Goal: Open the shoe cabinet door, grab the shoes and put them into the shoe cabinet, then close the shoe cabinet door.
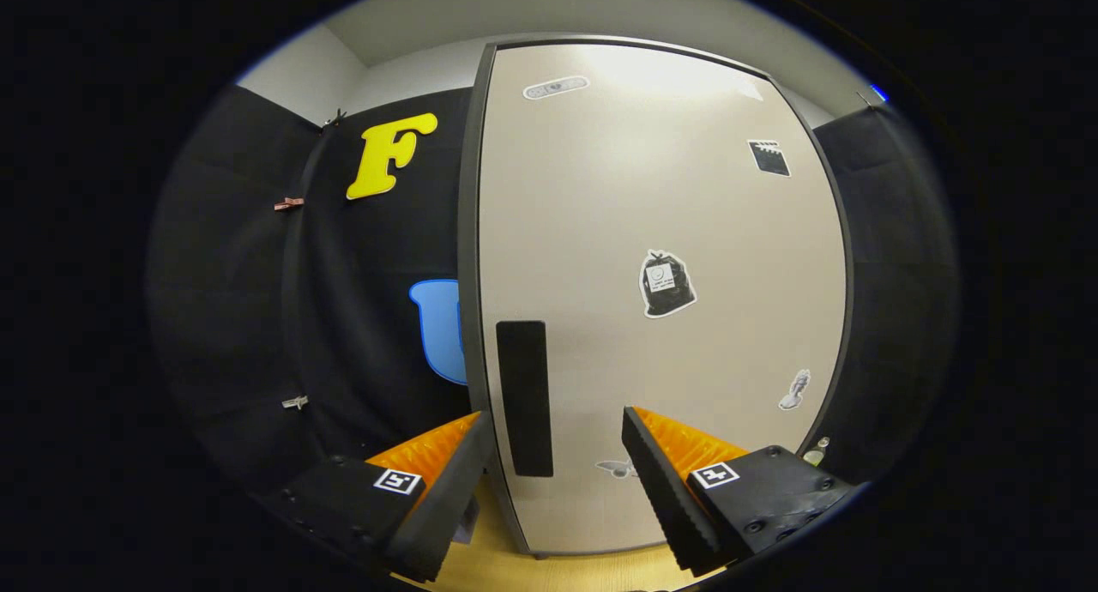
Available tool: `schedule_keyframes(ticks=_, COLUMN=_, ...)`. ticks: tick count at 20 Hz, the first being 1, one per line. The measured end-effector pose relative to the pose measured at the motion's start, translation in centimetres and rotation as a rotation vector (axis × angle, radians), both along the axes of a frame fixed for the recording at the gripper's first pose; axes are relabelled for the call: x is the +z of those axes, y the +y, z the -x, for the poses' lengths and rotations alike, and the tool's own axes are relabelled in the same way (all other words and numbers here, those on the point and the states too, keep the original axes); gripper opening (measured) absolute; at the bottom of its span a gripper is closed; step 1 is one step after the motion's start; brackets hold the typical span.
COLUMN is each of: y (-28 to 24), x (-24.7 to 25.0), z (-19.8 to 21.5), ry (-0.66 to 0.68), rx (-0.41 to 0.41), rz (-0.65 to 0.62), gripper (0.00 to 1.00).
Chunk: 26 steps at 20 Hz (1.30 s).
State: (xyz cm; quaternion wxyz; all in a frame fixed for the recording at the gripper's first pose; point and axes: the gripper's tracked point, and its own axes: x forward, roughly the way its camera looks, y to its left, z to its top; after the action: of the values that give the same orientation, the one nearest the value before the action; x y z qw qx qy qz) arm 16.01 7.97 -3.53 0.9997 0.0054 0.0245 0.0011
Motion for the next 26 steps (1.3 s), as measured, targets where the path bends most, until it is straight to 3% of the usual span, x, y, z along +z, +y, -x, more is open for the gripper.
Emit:
schedule_keyframes(ticks=7, y=0.2, x=-1.3, z=-2.3, ry=0.023, rx=-0.029, rz=0.019, gripper=0.95)
schedule_keyframes(ticks=10, y=0.3, x=-1.4, z=-2.8, ry=0.024, rx=-0.043, rz=0.021, gripper=0.82)
schedule_keyframes(ticks=11, y=0.5, x=-1.5, z=-2.9, ry=0.024, rx=-0.040, rz=0.023, gripper=0.82)
schedule_keyframes(ticks=12, y=0.6, x=-1.3, z=-2.7, ry=0.019, rx=-0.043, rz=0.025, gripper=0.71)
schedule_keyframes(ticks=13, y=0.5, x=-1.4, z=-3.0, ry=0.016, rx=-0.053, rz=0.030, gripper=0.65)
schedule_keyframes(ticks=15, y=0.9, x=-1.8, z=-3.0, ry=0.024, rx=-0.032, rz=0.025, gripper=0.63)
schedule_keyframes(ticks=18, y=1.4, x=-1.7, z=-3.2, ry=0.012, rx=-0.045, rz=0.056, gripper=0.39)
schedule_keyframes(ticks=23, y=1.5, x=-1.8, z=-3.2, ry=0.019, rx=-0.042, rz=0.054, gripper=0.36)
schedule_keyframes(ticks=24, y=1.5, x=-1.8, z=-3.1, ry=0.020, rx=-0.042, rz=0.059, gripper=0.27)
schedule_keyframes(ticks=26, y=1.5, x=-1.9, z=-2.9, ry=0.025, rx=-0.032, rz=0.057, gripper=0.27)
